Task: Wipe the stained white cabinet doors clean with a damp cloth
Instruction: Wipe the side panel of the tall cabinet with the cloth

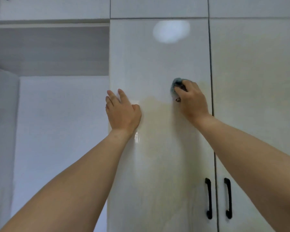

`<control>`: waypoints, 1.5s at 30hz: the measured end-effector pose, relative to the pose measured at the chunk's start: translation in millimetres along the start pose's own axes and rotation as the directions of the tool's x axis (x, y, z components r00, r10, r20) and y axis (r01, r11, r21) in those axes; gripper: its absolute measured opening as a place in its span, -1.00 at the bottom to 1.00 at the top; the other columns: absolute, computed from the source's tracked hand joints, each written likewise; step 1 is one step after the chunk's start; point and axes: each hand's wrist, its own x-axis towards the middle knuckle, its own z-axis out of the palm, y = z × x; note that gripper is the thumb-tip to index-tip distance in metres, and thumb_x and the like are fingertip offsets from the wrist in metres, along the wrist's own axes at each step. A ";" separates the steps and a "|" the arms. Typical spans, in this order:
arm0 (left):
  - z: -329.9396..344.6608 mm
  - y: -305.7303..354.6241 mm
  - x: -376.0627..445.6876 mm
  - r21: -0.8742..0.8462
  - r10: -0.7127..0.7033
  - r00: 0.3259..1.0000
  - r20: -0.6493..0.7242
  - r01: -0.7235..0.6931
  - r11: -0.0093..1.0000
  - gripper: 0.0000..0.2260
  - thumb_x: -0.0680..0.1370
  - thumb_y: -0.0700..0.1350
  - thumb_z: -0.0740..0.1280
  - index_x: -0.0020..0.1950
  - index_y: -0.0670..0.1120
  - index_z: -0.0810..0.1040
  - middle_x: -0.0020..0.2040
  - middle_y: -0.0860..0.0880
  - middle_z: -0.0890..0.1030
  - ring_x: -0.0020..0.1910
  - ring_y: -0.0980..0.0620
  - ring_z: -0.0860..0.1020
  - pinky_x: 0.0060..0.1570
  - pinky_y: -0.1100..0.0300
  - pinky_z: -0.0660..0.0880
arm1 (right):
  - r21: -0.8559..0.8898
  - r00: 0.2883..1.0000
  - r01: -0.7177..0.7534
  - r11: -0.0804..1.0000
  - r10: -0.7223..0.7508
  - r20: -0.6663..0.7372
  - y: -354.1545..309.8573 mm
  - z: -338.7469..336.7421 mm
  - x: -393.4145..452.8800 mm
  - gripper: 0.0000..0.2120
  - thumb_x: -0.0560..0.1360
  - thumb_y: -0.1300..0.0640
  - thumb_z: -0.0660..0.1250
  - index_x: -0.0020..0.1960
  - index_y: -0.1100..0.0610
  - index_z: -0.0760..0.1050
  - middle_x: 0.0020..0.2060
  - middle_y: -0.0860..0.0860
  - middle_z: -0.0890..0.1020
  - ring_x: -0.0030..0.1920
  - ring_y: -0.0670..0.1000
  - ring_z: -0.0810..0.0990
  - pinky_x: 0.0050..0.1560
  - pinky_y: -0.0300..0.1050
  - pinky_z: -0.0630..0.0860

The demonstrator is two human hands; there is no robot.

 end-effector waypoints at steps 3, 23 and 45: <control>4.1 -1.2 -1.2 0.040 0.013 1.000 0.017 -0.014 0.999 -0.30 0.55 0.01 0.15 0.61 -0.23 0.00 0.57 -0.41 -0.08 0.56 -0.37 -0.02 0.54 -0.15 0.02 | 0.142 0.876 -0.468 0.872 0.479 -0.059 57.8 -14.7 -0.7 -0.65 0.46 0.34 0.24 0.22 0.20 0.53 0.18 0.21 0.47 0.16 0.22 0.45 0.17 0.11 0.47; -7.1 -9.7 -3.1 -0.073 0.007 0.997 0.075 -0.001 0.997 -0.22 0.56 -0.02 0.24 0.62 -0.24 -0.13 0.62 -0.23 -0.13 0.61 -0.17 -0.11 0.58 0.01 -0.05 | 0.301 0.995 0.067 0.951 -0.086 0.050 -46.4 9.0 -44.8 -0.65 0.39 0.35 0.39 0.14 0.13 0.57 0.11 0.04 0.56 0.09 0.10 0.55 -0.13 -0.10 0.52; -41.0 -96.4 -24.6 -0.095 0.253 0.943 0.215 -0.238 0.967 -0.34 0.51 -0.28 0.18 0.61 -0.19 0.09 0.58 -0.12 0.23 0.49 -0.13 0.32 0.40 0.08 0.31 | 0.139 0.762 0.622 0.770 -0.637 0.117 -144.6 36.1 14.6 -0.54 0.40 0.39 0.17 0.27 0.24 0.54 0.09 0.19 0.57 0.05 0.26 0.55 -0.10 0.03 0.59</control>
